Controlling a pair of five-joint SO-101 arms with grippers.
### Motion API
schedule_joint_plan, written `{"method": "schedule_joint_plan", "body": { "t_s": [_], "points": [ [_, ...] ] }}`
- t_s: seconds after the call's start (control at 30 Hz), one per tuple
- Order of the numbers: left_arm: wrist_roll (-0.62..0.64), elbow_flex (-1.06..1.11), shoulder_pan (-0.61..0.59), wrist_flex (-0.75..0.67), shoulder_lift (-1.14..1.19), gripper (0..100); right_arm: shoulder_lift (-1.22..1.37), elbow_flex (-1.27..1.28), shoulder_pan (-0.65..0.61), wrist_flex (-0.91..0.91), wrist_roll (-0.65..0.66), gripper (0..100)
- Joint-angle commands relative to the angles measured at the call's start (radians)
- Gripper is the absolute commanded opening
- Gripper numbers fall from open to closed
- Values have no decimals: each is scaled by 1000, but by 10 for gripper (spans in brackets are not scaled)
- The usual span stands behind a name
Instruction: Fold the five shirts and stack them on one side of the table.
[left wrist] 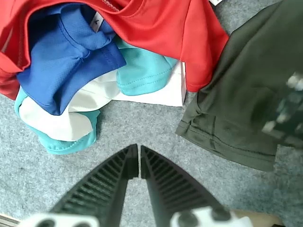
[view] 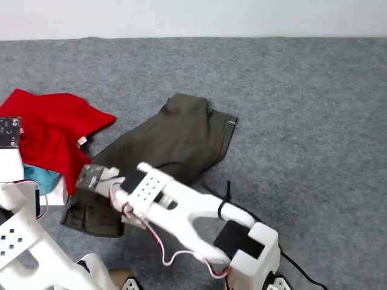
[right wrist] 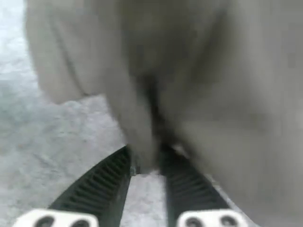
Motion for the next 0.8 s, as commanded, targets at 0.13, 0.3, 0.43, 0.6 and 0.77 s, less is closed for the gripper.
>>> {"method": "schedule_joint_plan", "body": {
  "t_s": [0.13,0.3,0.43,0.6,0.77],
  "points": [
    [-3,-7,-3,0,-17,14,-64,-209,117,265,12,9],
    [-3,-10,2,0,-17,14,-140,-322,196,446,71,9],
    [-3,-12,2,2,-18,15,-217,-342,260,530,117,9],
    [-3,-50,5,23,-18,15,-314,-342,352,615,161,9],
    [-2,-68,71,26,-18,15,-410,-339,493,616,183,9]
  ]
}}
